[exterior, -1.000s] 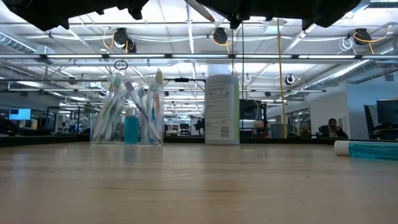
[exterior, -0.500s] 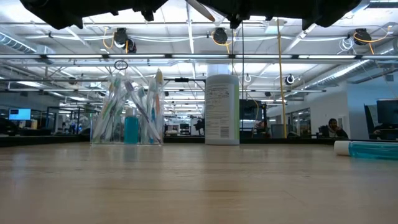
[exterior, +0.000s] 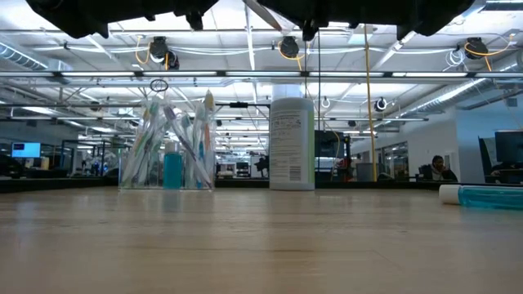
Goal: Pick & Place toothbrushing station
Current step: Put the orange toothbrush into the left of the transparent organizer
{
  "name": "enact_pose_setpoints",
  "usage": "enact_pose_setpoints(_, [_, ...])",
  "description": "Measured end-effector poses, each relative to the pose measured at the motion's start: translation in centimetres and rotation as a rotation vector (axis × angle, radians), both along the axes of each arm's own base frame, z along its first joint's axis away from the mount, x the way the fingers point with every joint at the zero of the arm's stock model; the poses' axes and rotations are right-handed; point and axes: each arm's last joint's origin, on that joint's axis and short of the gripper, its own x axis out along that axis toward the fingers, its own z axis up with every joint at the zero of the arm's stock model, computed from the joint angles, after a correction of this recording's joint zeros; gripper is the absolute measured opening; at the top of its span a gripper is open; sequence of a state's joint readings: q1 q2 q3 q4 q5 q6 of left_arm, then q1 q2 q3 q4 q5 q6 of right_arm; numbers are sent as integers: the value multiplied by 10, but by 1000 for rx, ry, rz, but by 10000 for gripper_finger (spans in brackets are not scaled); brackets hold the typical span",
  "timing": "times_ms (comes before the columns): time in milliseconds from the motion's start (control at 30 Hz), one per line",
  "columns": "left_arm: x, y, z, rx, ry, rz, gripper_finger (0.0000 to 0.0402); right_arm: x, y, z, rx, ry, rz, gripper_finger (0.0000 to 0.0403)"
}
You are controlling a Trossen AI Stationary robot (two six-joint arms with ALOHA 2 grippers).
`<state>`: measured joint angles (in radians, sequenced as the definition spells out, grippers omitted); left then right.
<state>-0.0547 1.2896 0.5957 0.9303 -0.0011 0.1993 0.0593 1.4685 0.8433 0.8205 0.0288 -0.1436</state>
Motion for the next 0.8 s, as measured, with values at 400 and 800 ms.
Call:
enact_pose_setpoints(400, [-4, 2, -3, -60, 124, 67, 12, 1, 0, -10, -10, 102, -15, 107])
enact_pose_setpoints(800, [-60, 19, 23, -206, 515, 418, 12, 0, -6, -17, -51, 181, -137, 134])
